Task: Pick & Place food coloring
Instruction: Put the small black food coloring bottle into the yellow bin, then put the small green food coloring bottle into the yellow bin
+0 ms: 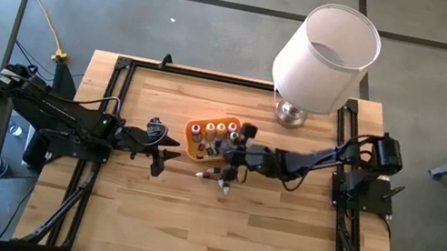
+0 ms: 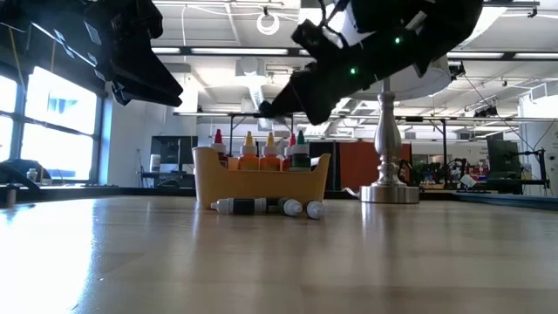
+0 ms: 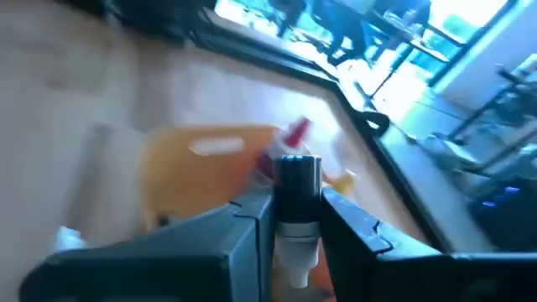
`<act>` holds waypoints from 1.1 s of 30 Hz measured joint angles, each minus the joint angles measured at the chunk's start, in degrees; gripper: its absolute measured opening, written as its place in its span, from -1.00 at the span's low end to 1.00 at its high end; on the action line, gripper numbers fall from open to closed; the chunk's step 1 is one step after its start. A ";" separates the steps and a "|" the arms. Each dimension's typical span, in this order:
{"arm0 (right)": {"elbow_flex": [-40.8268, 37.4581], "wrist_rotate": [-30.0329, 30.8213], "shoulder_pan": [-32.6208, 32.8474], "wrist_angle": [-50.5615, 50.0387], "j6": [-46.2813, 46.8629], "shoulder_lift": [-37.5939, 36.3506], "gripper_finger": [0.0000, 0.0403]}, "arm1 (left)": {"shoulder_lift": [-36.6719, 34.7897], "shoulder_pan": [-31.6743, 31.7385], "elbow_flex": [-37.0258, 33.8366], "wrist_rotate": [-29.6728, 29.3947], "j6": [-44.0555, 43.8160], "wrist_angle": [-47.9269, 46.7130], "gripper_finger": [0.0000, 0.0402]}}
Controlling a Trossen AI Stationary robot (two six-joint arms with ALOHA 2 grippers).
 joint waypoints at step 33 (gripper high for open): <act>-0.02 -33.27 2.02 -18.96 -0.45 3.69 -0.35 | -0.01 -0.02 0.00 -0.08 -0.09 0.07 -0.20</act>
